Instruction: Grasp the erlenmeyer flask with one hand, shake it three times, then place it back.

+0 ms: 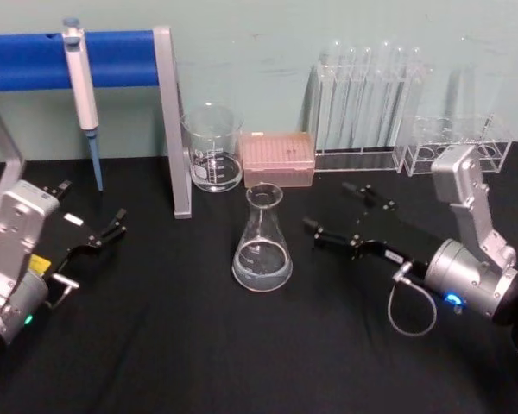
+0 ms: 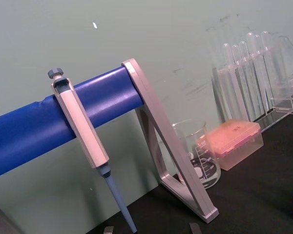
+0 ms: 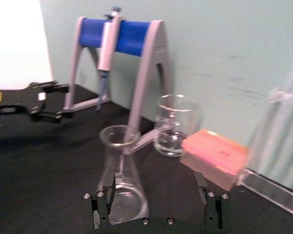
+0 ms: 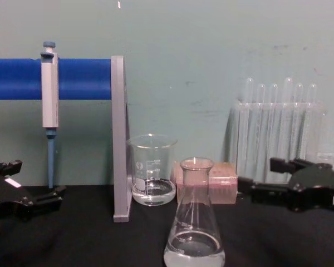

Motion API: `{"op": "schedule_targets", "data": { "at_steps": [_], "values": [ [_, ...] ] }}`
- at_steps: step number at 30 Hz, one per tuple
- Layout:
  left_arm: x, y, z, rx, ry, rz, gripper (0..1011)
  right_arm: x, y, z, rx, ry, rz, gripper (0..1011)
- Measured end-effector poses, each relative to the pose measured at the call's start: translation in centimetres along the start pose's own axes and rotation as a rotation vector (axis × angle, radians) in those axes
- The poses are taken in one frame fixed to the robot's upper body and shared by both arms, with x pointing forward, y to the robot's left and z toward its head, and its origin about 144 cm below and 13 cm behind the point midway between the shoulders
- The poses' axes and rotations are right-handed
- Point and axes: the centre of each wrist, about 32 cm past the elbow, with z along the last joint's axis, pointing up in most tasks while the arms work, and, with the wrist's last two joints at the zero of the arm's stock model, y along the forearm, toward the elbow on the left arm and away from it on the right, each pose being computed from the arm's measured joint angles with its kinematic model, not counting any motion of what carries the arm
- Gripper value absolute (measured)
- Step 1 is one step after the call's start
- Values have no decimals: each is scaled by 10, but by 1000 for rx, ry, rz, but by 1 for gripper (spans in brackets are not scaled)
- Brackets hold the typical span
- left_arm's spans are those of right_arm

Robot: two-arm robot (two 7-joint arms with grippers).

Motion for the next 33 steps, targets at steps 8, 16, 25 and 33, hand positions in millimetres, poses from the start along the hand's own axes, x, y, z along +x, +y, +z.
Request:
{"op": "schedule_targets", "data": {
  "at_steps": [8,16,25,33],
  "values": [
    [0,0,0,0,0,0,1001,4,0,0,39,32,-157,1003],
    [0,0,0,0,0,0,1001,5,9,-5,48,56,-334,1003],
    [0,0,0,0,0,0,1001,9,19,-20,22,42,-443,1003],
    [0,0,0,0,0,0,1001,10,24,-29,-11,33,-468,1002]
  ]
}}
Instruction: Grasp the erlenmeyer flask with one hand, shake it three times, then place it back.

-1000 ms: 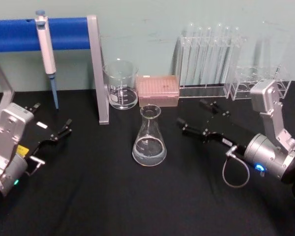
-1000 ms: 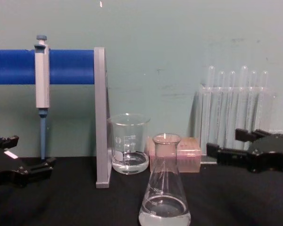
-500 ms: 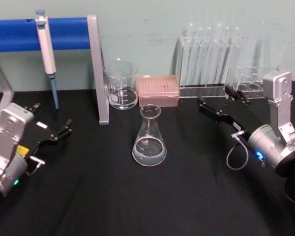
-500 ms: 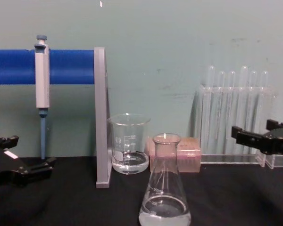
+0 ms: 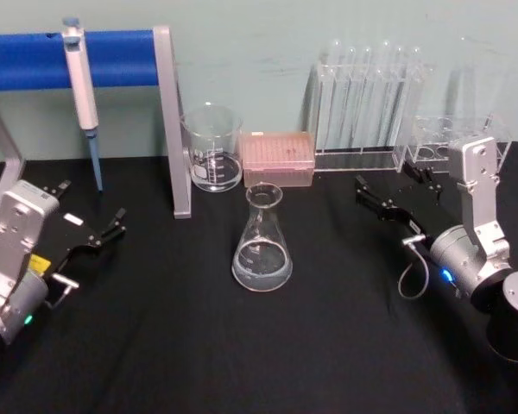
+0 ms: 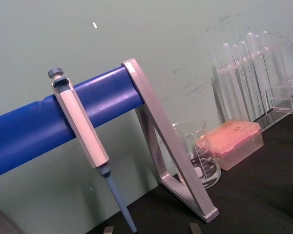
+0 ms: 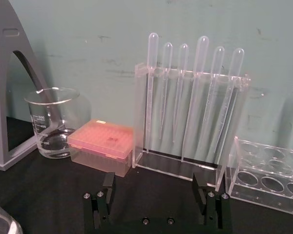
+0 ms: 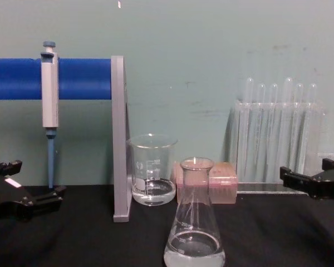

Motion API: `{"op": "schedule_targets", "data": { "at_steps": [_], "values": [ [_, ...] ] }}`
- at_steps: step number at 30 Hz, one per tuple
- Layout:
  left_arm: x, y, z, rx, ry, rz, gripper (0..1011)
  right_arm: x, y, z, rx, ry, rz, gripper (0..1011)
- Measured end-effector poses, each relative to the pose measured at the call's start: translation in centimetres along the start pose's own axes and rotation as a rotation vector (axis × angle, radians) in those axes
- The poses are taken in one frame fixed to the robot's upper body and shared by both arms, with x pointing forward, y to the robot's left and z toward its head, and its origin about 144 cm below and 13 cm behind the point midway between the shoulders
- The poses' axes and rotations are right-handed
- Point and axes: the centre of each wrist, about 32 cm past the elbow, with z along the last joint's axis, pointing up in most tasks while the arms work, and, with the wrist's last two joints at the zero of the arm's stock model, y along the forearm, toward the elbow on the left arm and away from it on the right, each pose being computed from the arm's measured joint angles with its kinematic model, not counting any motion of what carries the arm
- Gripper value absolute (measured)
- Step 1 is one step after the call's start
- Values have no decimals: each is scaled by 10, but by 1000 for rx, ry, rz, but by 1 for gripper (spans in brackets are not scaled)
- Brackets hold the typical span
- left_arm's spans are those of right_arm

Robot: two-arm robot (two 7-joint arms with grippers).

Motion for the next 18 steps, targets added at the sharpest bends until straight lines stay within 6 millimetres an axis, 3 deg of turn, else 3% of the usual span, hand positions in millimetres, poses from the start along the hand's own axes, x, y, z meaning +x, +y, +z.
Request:
{"op": "schedule_targets", "data": {
  "at_steps": [18],
  "values": [
    [0,0,0,0,0,0,1001,0,0,0,-1,-1,2,1003]
  ]
}}
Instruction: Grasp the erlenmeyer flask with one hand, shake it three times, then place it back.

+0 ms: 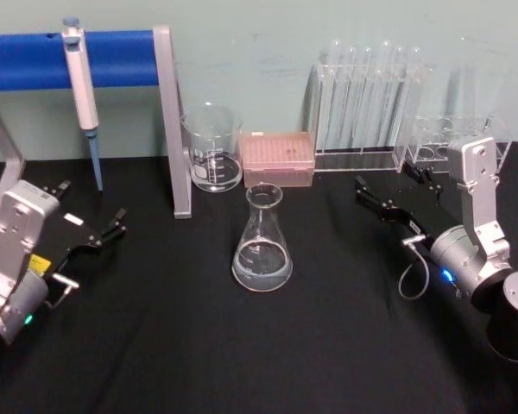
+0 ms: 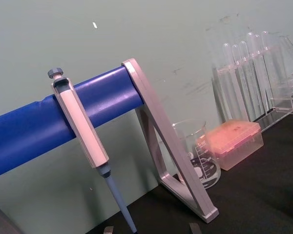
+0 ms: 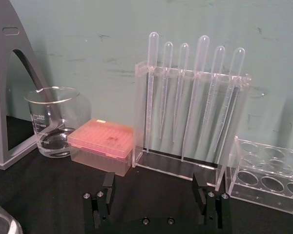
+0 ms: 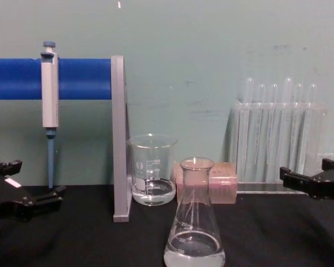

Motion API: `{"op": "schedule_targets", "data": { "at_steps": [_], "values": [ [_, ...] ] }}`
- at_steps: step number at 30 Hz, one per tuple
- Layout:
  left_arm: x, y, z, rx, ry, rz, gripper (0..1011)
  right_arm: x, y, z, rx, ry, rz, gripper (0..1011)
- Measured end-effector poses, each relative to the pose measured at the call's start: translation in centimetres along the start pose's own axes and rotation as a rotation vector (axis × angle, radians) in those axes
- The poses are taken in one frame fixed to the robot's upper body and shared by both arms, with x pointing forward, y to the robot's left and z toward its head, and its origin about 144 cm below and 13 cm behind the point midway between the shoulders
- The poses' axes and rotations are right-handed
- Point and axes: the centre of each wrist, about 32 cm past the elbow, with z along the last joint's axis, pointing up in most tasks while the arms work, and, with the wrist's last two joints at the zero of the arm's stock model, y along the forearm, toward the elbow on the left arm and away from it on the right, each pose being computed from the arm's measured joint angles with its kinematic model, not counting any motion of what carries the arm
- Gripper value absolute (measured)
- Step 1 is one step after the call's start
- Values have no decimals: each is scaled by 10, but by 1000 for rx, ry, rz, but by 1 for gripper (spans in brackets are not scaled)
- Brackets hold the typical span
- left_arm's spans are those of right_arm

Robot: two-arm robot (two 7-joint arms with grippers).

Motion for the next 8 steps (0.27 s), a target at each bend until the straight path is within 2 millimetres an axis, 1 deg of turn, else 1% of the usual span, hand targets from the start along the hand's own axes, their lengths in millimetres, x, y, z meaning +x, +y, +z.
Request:
{"op": "schedule_targets", "data": {
  "at_steps": [8],
  "values": [
    [0,0,0,0,0,0,1001,0,0,0,0,1,2,1003]
  ]
}}
